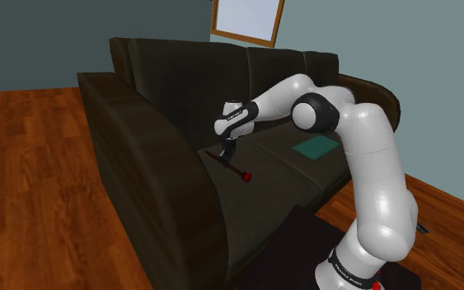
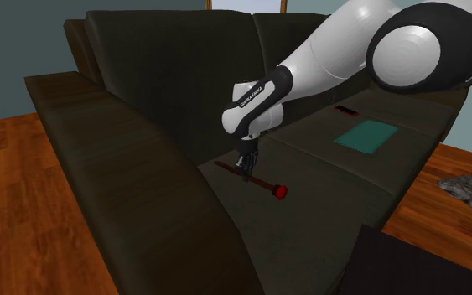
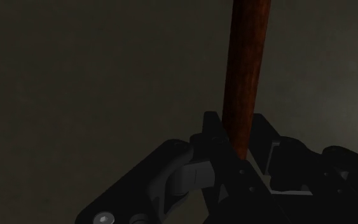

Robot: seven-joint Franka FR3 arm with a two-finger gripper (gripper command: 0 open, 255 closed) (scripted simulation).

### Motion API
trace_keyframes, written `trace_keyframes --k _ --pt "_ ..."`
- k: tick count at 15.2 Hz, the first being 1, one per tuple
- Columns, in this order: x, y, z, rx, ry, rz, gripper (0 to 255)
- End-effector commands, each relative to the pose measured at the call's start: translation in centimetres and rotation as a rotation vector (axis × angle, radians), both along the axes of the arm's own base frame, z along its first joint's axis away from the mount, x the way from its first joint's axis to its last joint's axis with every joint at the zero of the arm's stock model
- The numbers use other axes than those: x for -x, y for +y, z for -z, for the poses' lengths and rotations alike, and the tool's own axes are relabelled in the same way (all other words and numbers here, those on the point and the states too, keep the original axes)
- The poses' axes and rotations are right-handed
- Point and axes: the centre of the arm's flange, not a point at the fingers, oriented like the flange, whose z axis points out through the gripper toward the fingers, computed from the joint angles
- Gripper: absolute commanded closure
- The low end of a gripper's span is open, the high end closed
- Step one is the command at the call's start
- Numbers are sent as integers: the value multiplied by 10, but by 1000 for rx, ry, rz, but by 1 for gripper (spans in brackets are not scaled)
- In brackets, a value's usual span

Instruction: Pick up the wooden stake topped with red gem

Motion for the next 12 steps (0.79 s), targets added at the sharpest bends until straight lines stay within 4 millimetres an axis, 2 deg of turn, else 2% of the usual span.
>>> trace_keyframes --k 1,10,12 --pt "0 0 -10 0 0 0 255" --pt "0 0 -58 0 0 0 255" --pt "0 0 -58 0 0 0 255"
